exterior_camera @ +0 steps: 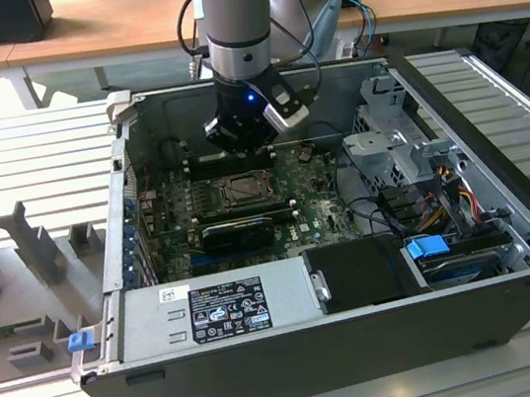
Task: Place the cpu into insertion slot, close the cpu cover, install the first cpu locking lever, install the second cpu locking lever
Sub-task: 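Install the second cpu locking lever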
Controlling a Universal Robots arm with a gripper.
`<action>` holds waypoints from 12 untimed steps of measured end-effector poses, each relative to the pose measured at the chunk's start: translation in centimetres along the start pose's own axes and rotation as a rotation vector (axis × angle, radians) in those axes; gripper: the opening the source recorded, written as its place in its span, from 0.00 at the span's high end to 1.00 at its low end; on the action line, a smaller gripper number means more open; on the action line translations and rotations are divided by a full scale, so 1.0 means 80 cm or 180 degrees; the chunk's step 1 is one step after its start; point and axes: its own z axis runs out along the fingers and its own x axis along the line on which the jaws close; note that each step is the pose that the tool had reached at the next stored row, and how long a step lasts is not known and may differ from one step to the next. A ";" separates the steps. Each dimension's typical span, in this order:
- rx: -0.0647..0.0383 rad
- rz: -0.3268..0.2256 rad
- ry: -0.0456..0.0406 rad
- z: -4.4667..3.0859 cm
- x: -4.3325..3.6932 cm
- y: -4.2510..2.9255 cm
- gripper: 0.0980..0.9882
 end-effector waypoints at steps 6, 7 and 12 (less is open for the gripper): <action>0.0000 0.0001 0.0000 -0.0004 0.000 -0.0039 0.99; 0.0001 0.0000 0.0000 -0.0012 0.000 -0.0040 0.99; 0.0000 0.0000 0.0000 -0.0086 0.000 -0.0034 0.99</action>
